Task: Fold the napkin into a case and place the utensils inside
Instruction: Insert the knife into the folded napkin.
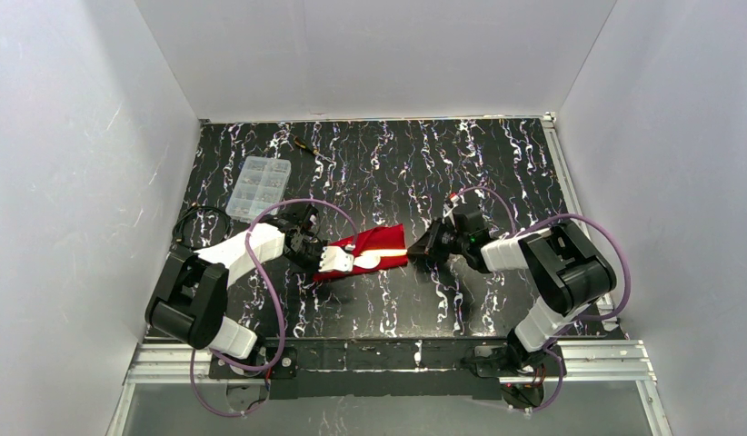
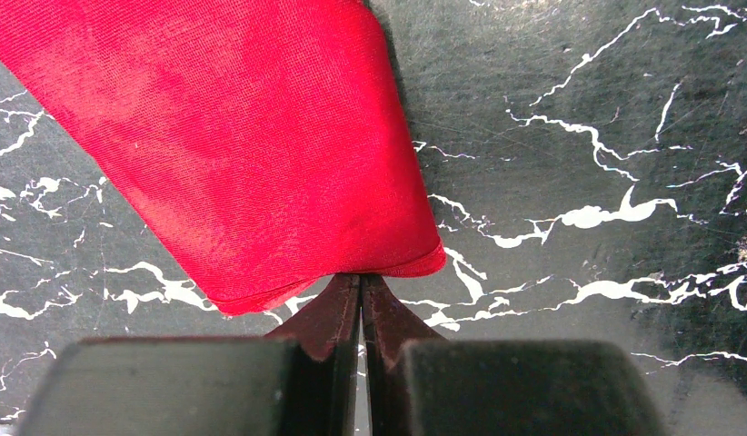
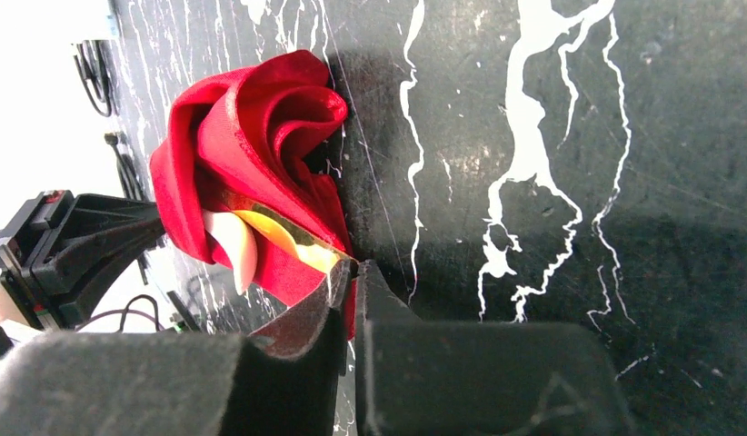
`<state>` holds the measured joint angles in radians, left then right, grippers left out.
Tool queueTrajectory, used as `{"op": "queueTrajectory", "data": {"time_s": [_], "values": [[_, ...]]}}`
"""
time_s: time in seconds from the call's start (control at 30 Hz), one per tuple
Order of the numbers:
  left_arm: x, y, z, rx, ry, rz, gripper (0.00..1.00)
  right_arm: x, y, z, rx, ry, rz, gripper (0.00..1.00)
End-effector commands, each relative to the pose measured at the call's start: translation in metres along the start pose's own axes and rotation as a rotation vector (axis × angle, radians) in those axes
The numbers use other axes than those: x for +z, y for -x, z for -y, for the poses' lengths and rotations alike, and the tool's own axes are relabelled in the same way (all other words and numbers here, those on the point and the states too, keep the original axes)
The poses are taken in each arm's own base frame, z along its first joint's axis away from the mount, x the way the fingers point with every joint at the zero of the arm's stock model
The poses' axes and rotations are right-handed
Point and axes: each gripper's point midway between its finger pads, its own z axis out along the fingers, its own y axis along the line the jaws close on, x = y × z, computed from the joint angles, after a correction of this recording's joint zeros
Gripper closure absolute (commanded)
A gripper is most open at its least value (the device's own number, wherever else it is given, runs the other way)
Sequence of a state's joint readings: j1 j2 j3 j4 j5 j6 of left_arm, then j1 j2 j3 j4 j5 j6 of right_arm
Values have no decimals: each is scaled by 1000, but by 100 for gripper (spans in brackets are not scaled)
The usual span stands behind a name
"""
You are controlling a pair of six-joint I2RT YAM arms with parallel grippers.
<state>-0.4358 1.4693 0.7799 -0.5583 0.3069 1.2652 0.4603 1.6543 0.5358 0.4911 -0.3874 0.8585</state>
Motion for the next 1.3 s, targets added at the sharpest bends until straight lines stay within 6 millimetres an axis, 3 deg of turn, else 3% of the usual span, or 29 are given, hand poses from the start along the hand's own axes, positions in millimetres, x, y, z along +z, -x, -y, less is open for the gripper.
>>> {"op": "queueTrajectory", "data": {"time_s": [0.0, 0.27, 0.5, 1.27], "values": [[-1, 8, 4, 17, -32, 25, 100, -1, 2, -8, 0, 49, 24, 90], [-1, 7, 7, 16, -37, 23, 100, -8, 7, -23, -5, 93, 55, 98], [0, 6, 8, 24, -42, 20, 100, -11, 15, -42, -7, 161, 67, 99], [4, 7, 11, 41, -65, 16, 100, -16, 21, -62, -124, 120, 68, 99]]}}
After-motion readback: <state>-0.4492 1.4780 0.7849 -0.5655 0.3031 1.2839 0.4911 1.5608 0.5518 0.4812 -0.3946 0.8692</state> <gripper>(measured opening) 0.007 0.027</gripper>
